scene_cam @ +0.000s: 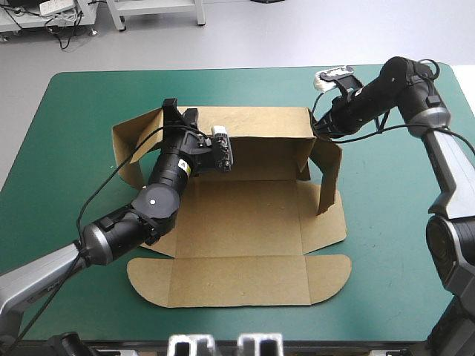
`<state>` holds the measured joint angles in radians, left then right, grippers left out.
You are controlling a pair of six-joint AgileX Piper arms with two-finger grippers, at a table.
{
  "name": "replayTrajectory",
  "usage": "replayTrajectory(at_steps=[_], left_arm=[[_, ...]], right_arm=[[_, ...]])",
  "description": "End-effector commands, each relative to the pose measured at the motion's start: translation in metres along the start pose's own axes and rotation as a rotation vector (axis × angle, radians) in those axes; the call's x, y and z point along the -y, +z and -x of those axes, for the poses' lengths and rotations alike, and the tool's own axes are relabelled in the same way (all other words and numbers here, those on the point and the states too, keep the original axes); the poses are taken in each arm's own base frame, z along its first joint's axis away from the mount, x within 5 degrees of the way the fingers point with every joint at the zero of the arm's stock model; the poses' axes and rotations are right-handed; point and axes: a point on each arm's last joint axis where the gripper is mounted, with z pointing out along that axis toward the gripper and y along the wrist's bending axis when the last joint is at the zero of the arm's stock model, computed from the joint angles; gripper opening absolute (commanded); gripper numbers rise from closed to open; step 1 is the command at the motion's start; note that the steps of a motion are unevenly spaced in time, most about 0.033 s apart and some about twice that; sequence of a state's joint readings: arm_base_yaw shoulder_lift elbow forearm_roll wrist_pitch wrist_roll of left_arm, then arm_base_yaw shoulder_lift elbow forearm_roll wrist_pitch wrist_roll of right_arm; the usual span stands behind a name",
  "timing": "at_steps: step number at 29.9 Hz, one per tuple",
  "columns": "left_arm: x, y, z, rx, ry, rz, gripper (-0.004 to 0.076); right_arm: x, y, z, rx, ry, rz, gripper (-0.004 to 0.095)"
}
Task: Fold the box
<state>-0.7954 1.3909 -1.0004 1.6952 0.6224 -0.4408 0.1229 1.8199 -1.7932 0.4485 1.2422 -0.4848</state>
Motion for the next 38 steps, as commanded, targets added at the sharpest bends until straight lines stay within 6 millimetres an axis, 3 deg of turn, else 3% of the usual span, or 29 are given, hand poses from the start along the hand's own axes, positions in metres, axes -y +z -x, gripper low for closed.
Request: replayTrajectory(at_steps=[1,5,10,14,18,28,38], left_arm=[[-0.02,-0.005,0.001,0.005,-0.002,0.091,-0.001],[-0.015,-0.001,0.002,-0.004,0.009,0.079,-0.001],[-0.005,0.007,0.004,-0.01,0.028,0.052,-0.001],[0.002,0.013,0.006,-0.019,0.043,0.033,-0.001],[0.003,0.016,0.002,-0.034,0.045,0.03,-0.001],[0.002,0.025,-0.01,-0.038,0.042,0.006,-0.001],[0.012,0.031,-0.006,-0.005,0.144,-0.035,-0.001]], right_arm=[[-0.021,-0.034,0.002,0.102,-0.069,0.057,-0.0024],[-0.017,-0.044,-0.002,0.131,-0.072,0.06,-0.0024],[0.002,-0.051,-0.02,0.139,-0.06,0.058,-0.0024],[0.022,-0.047,-0.039,0.167,-0.035,0.119,-0.0024],[0.03,-0.038,-0.051,0.249,-0.037,0.231,-0.0024],[0.023,-0.011,-0.073,0.221,-0.107,0.31,-0.0024],[0.007,-0.014,-0.092,0.407,-0.162,0.214,-0.0023]])
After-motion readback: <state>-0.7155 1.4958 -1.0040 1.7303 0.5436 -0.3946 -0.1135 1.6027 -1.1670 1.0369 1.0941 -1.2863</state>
